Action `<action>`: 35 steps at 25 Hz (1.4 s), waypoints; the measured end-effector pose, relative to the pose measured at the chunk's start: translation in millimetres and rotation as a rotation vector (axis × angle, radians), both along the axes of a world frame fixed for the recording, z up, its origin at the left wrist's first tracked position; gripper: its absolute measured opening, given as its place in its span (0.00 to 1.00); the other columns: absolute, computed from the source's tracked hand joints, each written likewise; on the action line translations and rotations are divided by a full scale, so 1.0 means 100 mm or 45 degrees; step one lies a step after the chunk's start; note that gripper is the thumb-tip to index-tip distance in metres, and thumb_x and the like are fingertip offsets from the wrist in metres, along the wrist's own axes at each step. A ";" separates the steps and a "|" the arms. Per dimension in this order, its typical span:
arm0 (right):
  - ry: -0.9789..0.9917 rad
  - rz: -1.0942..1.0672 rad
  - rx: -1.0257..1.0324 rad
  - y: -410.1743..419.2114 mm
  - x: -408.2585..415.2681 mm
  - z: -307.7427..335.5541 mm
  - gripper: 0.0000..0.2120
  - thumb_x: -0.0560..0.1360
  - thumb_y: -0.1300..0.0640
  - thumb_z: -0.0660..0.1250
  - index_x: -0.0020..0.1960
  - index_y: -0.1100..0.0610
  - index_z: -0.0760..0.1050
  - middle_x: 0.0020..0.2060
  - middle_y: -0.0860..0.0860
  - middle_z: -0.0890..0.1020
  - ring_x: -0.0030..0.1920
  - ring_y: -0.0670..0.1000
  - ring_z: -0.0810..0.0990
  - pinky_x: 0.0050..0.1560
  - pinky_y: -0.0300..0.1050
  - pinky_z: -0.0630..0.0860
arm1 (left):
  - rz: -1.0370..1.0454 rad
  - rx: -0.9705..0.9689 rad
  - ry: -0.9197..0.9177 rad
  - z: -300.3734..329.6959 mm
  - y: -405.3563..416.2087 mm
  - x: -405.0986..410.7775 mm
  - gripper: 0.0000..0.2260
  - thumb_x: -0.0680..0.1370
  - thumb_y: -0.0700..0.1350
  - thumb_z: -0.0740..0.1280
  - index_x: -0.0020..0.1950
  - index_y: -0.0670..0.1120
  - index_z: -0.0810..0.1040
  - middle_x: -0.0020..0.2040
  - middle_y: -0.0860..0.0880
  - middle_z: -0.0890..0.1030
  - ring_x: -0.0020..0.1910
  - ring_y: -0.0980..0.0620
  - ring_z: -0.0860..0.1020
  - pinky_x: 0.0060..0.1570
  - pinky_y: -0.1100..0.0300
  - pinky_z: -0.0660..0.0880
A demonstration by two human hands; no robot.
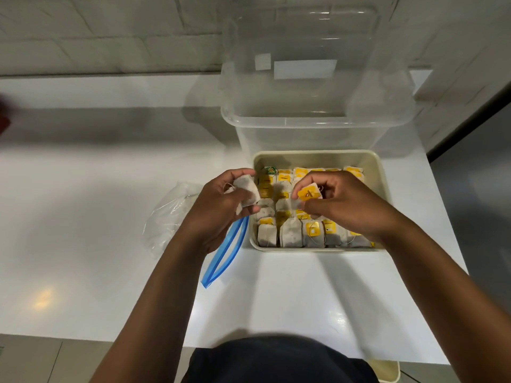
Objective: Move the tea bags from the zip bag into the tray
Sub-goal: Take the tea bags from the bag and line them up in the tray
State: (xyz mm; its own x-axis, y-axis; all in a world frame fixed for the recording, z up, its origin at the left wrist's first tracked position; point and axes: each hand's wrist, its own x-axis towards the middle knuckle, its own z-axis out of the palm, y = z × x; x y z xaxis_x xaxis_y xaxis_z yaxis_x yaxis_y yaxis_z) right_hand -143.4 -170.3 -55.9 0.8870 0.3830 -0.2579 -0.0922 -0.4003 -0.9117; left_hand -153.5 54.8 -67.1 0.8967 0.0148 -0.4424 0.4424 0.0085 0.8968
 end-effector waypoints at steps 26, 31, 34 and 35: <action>-0.134 0.672 -0.836 0.23 0.08 -0.45 0.05 0.77 0.55 0.67 0.42 0.49 0.76 0.32 0.44 0.73 0.39 0.48 0.75 0.38 0.43 0.69 | -0.600 1.118 -0.281 -0.08 0.00 0.15 0.12 0.74 0.58 0.73 0.51 0.54 0.79 0.45 0.56 0.81 0.40 0.58 0.77 0.37 0.71 0.67; -0.511 0.394 -0.821 0.28 0.02 -0.39 0.15 0.74 0.52 0.69 0.60 0.46 0.73 0.50 0.46 0.72 0.51 0.50 0.76 0.47 0.48 0.76 | -0.538 1.088 -0.217 -0.06 0.02 0.12 0.12 0.73 0.60 0.72 0.48 0.54 0.78 0.40 0.59 0.78 0.38 0.58 0.77 0.33 0.72 0.65; -0.612 0.286 -0.512 0.32 -0.06 -0.26 0.22 0.71 0.48 0.72 0.62 0.41 0.70 0.56 0.41 0.70 0.53 0.42 0.72 0.50 0.40 0.74 | -0.493 1.008 -0.182 -0.06 0.04 0.10 0.11 0.73 0.61 0.72 0.46 0.55 0.80 0.38 0.59 0.78 0.39 0.59 0.77 0.34 0.69 0.66; -0.577 0.331 -0.466 0.35 -0.08 -0.25 0.25 0.70 0.46 0.73 0.65 0.40 0.68 0.59 0.39 0.70 0.56 0.41 0.72 0.54 0.39 0.73 | -0.475 0.983 -0.177 -0.06 0.04 0.10 0.10 0.73 0.61 0.72 0.45 0.55 0.81 0.38 0.59 0.79 0.40 0.59 0.77 0.35 0.68 0.67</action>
State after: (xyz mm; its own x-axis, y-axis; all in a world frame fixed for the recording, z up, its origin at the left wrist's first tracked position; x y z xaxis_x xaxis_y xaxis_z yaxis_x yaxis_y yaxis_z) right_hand -151.6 -135.6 -80.7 0.8288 0.5585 -0.0332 0.4127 -0.6504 -0.6377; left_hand -143.2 58.7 -73.5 0.9480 -0.0399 -0.3157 0.1809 -0.7485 0.6380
